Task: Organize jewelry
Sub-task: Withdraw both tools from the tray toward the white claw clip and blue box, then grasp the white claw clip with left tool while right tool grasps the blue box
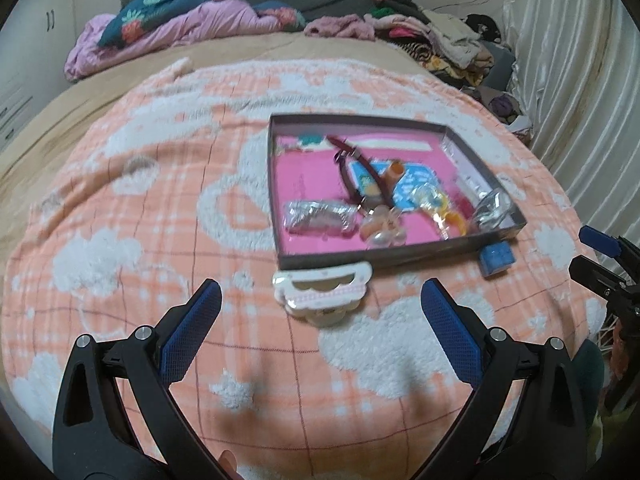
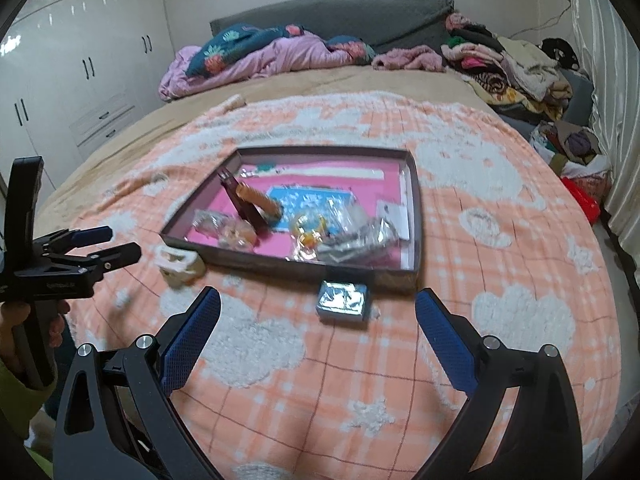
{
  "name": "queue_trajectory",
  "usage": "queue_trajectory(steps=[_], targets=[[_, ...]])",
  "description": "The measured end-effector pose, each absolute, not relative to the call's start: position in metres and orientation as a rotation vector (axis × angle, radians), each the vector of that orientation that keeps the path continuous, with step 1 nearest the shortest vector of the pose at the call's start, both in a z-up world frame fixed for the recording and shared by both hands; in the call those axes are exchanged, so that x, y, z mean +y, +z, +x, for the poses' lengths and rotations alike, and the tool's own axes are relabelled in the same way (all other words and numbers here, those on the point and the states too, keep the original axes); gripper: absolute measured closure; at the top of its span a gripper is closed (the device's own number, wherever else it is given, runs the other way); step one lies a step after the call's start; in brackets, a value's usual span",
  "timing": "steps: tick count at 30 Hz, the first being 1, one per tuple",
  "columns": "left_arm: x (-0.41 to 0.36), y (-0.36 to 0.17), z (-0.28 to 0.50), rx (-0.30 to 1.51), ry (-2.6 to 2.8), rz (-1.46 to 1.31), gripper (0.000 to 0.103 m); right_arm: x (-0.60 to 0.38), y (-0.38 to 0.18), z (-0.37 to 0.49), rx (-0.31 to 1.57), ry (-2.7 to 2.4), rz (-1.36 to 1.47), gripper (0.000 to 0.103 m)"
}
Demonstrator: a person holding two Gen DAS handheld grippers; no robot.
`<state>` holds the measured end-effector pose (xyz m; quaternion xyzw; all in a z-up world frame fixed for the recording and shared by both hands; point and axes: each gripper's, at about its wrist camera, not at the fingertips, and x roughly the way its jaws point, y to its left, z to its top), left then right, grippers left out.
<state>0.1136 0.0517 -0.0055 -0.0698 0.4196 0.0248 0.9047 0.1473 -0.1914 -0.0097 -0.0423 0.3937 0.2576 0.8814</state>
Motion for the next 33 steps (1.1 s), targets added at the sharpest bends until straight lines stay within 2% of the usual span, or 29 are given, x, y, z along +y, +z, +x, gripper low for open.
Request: queue_trajectory(steps=[19,25,27,30,32,33], targets=[[0.055,-0.061,0.142,0.974,0.037,-0.252,0.010,-0.174,-0.086,0.196,0.967,0.461,-0.093,0.008],[0.057,-0.067,0.151,0.979,0.040,-0.268,0.010,-0.165,-0.105,0.209,0.986,0.418,-0.118,0.029],[0.056,-0.069,0.153,0.980,0.044,-0.267,0.010,-0.162,-0.105,0.207,0.966,0.414,-0.150,0.045],[0.052,-0.070,0.156,0.970,0.037,-0.259,0.010,-0.162,-0.102,0.202,0.946,0.438,-0.181,0.056],[0.050,-0.071,0.158,0.969,0.036,-0.249,0.018,-0.167,-0.100,0.199,0.949,0.458,-0.162,0.060],[0.049,-0.071,0.158,0.969,0.040,-0.239,0.028,-0.169,-0.098,0.198,0.961,0.487,-0.134,0.060]])
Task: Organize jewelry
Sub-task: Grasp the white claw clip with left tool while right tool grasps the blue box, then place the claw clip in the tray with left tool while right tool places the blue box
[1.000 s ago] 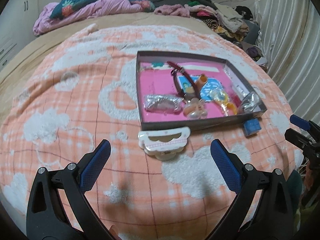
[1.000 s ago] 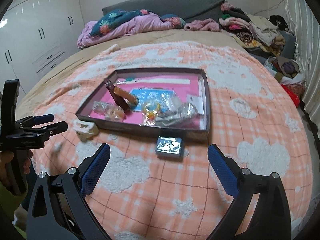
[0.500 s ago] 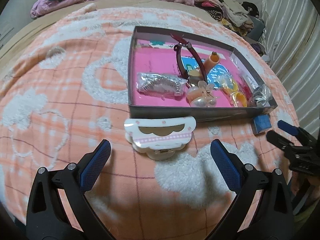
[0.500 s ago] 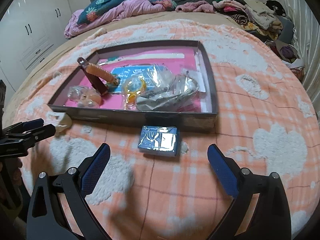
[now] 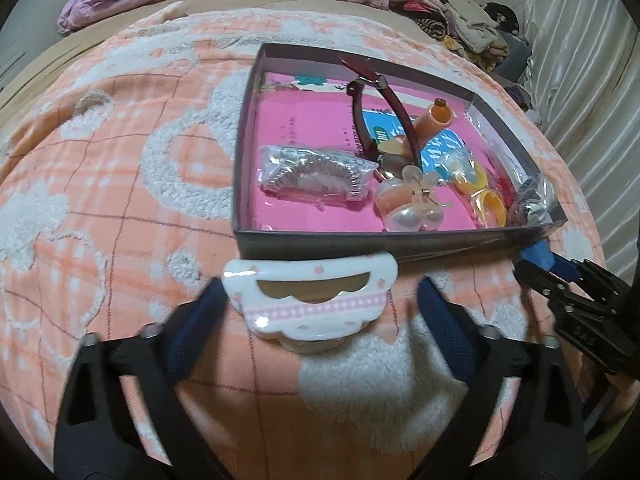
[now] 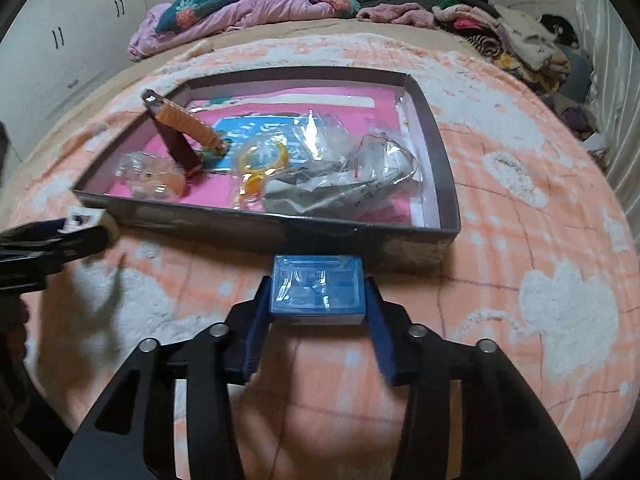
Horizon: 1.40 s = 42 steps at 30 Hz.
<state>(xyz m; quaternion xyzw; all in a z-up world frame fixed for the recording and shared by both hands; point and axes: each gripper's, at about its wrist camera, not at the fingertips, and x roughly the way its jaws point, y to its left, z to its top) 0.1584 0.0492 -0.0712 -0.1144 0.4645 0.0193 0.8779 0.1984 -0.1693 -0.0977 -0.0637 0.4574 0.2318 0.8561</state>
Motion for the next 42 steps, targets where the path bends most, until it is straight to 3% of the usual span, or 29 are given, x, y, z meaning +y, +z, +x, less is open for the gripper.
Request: queue_trajectory(steps=[4,22,42], targets=[[0.048,-0.070,0.158,0.969,0.038,-0.210,0.036,-0.167,-0.090,0.188,0.972,0.565,-0.104,0.060],[0.058,-0.006,0.124,0.875,0.013,-0.175,0.036,-0.134,-0.015,0.147,0.803,0.754,-0.134,0.060],[0.057,0.034,0.150,0.780,-0.010,-0.171,0.036,-0.145,0.019,0.170,0.710,0.693,-0.109,0.060]])
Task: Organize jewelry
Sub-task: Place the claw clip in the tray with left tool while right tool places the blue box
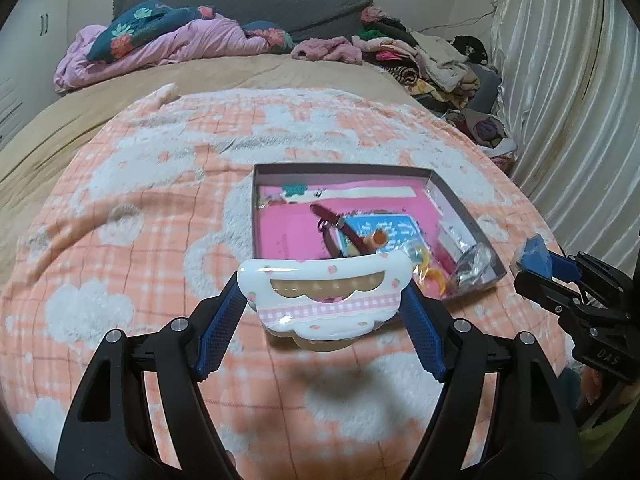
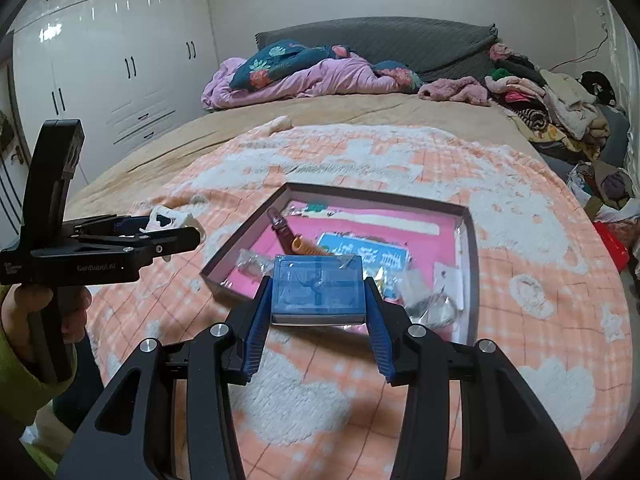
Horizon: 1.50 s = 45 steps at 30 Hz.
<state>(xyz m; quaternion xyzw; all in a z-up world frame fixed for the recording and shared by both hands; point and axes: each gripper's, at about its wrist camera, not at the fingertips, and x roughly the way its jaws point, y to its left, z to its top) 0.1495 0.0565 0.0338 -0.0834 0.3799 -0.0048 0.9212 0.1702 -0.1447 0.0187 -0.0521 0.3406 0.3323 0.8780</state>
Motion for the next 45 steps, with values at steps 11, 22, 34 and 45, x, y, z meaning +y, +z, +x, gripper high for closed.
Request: queue_trajectory(steps=[11,22,34,45], targets=[[0.048,0.034,0.173,0.771,-0.032,-0.167,0.036,-0.150,0.019,0.195,0.704,0.642,-0.097,0.060],[0.042,0.022,0.196,0.796,-0.053,-0.158,0.036,-0.152,0.006,0.225,0.730,0.600,-0.093,0.060],[0.039,-0.004,0.211,0.861,-0.066,-0.151,0.036,-0.143,-0.016,0.238,0.784,0.607,-0.120,0.060],[0.044,-0.021,0.216,0.906,-0.044,-0.148,0.035,-0.130,-0.038,0.246,0.845,0.619,-0.139,0.054]])
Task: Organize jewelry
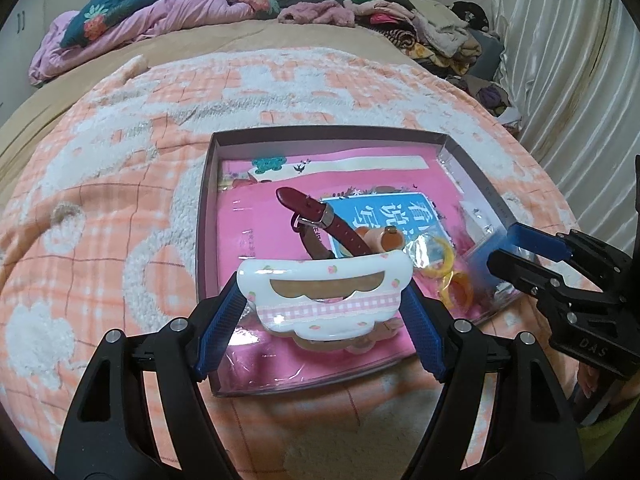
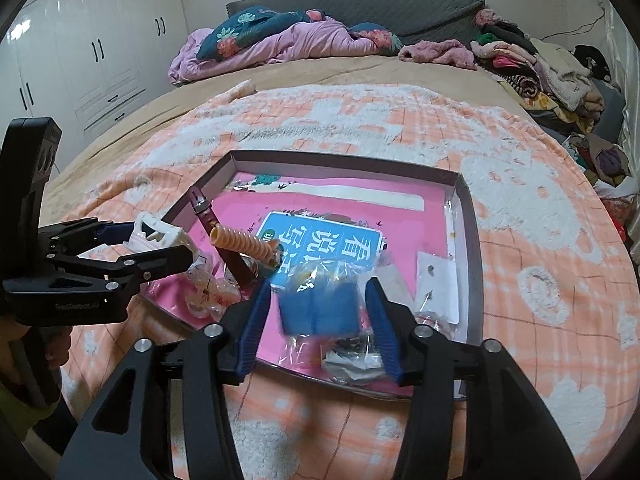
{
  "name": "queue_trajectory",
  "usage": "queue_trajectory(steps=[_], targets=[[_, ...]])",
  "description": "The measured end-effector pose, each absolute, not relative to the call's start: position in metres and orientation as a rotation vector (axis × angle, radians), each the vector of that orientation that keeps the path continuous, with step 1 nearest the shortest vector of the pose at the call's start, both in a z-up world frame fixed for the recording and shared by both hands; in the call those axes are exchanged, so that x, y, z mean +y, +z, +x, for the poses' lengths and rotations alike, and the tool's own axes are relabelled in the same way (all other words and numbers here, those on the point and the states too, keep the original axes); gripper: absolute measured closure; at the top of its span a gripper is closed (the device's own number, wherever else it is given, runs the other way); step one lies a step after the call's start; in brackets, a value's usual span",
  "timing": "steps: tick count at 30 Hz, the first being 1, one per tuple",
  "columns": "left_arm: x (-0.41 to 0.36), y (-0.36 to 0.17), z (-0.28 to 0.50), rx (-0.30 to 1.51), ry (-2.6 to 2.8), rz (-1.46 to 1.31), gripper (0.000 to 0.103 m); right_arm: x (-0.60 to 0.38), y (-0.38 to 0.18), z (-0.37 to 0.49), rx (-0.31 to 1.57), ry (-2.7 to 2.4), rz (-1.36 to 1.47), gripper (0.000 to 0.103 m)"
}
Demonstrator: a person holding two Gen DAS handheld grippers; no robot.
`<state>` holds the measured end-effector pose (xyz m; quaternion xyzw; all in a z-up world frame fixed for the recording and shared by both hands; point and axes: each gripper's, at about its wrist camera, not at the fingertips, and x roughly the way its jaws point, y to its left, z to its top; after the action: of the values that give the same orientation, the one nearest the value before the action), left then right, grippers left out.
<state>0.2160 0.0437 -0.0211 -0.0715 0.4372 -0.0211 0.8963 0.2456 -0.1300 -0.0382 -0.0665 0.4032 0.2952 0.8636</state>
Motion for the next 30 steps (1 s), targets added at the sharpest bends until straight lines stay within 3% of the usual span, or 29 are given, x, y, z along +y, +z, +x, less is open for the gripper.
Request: queue_trajectory(steps=[8,10,15,21,30], targets=[[0.041,-0.026,0.218,0.922,-0.029,-0.136,0.034,-0.146,-0.030,0.236,0.834,0.601,-0.105,0.041],[0.041,-0.027,0.217,0.924,-0.023,-0.134,0.027,-0.152,-0.023,0.231,0.821,0.594,-0.095,0.038],[0.039,-0.022,0.212,0.918,-0.011,-0.132,0.023,-0.167,-0.004,0.215,0.780,0.578,-0.075,0.029],[0.033,0.004,0.193,0.866,-0.011,-0.135,0.016,-0.180,0.022,0.191,0.712,0.576,-0.068,0.015],[0.022,0.048,0.150,0.761,0.004,-0.137,0.010,-0.194,0.051,0.149,0.625,0.575,-0.065,0.007]])
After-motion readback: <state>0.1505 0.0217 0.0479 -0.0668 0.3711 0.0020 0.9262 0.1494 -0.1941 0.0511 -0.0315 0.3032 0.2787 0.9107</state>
